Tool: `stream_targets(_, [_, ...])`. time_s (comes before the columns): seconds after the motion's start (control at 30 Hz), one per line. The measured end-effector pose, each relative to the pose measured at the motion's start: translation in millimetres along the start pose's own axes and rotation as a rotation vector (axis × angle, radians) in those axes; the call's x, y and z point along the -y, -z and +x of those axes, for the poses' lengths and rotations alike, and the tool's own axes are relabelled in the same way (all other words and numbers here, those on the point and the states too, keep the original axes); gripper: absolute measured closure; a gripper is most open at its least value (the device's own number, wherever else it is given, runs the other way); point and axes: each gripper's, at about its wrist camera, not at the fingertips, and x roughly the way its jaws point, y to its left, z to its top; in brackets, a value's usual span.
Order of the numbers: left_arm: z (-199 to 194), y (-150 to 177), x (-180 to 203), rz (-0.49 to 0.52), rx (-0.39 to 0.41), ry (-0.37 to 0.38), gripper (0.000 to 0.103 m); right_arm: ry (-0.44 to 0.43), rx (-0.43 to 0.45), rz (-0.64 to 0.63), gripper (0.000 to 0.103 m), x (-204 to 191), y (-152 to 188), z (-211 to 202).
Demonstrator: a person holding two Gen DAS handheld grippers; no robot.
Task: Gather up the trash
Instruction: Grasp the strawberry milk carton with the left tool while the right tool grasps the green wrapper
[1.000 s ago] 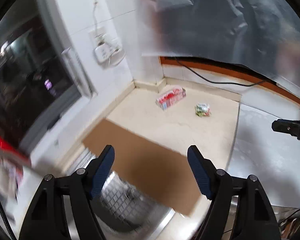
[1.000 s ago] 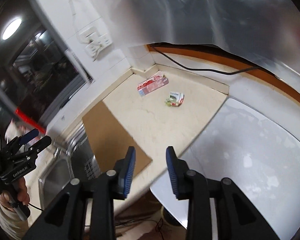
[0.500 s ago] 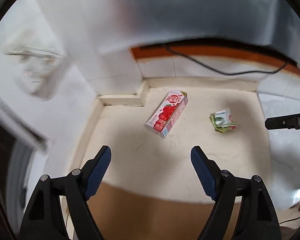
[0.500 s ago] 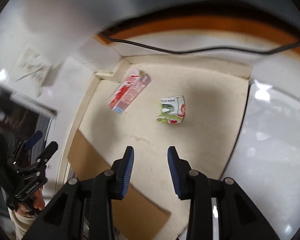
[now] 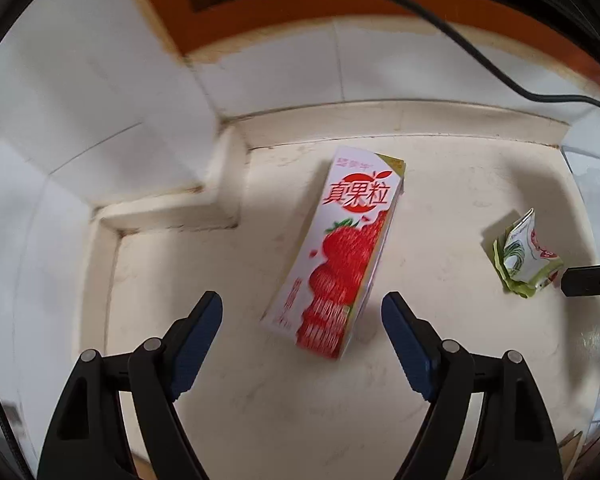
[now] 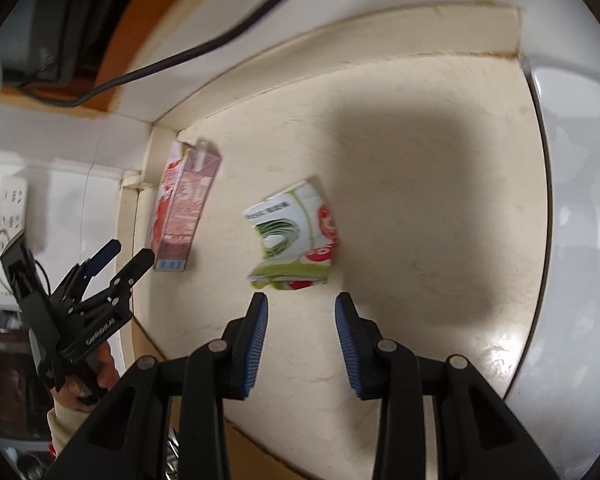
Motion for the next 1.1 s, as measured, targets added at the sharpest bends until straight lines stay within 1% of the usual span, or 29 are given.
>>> stream_targets(0.1, [9,-8,4,0.04,-0.002,0.021,0.023,-0.041,0.019,0.046,0.068,6,-2,-1])
stream_targets(0.17, [17,-13,4,0.057,-0.007,0.013,0.023,-0.079,0.026,0.077,0.065,8,-4,-5])
stream_targets(0.2, [22,-15,4,0.063,-0.014,0.013,0.023,-0.089,0.031,0.086,0.06,8,-4,-5])
stream_targets(0.23, [26,-17,4,0.064,-0.019,0.015,0.023,-0.095,0.035,0.097,0.058,9,-4,-5])
stream_targets(0.37, [44,-22,4,0.059,-0.054,0.026,0.023,-0.099,0.039,0.127,0.058,9,-9,-2])
stream_targets(0.4, [46,-20,5,0.06,-0.056,0.026,0.026,-0.097,0.043,0.135,0.058,9,-9,0])
stream_targets(0.43, [48,-19,7,0.061,-0.056,0.031,0.034,-0.097,0.045,0.138,0.058,9,-10,1])
stream_targets(0.47, [49,-18,7,0.06,-0.056,0.034,0.038,-0.096,0.046,0.138,0.058,7,-11,2])
stream_targets(0.53, [46,-12,10,0.051,-0.047,0.013,0.039,-0.085,0.053,0.131,0.058,4,-12,5])
stream_targets(0.67, [36,3,17,0.011,-0.05,-0.003,0.045,-0.049,0.071,0.103,0.06,-4,-12,8])
stream_targets(0.7, [31,8,19,-0.007,-0.05,-0.005,0.045,-0.037,0.072,0.099,0.065,-5,-13,9])
stream_targets(0.73, [28,13,20,-0.023,-0.053,-0.002,0.046,-0.024,0.07,0.091,0.076,-7,-12,10])
stream_targets(0.77, [24,17,22,-0.042,-0.06,0.0,0.046,-0.02,0.058,0.081,0.081,-8,-12,12])
stream_targets(0.8, [19,23,24,-0.064,-0.07,0.005,0.046,-0.022,0.05,0.072,0.083,-9,-11,13])
stream_targets(0.87, [10,33,29,-0.107,-0.083,0.02,0.046,-0.021,0.063,0.053,0.087,-11,-9,11])
stream_targets(0.9, [4,37,30,-0.124,-0.086,0.028,0.047,-0.031,0.068,0.034,0.092,-14,-8,7])
stream_targets(0.93, [-3,42,33,-0.148,-0.087,0.04,0.047,-0.039,0.071,0.019,0.095,-17,-6,3])
stream_targets(1.0, [-16,49,41,-0.184,-0.083,0.053,0.047,-0.034,0.092,-0.029,0.097,-24,-1,-12])
stream_targets(1.1, [-40,56,55,-0.229,-0.069,0.062,0.047,-0.05,0.111,-0.068,0.097,-29,7,-35])
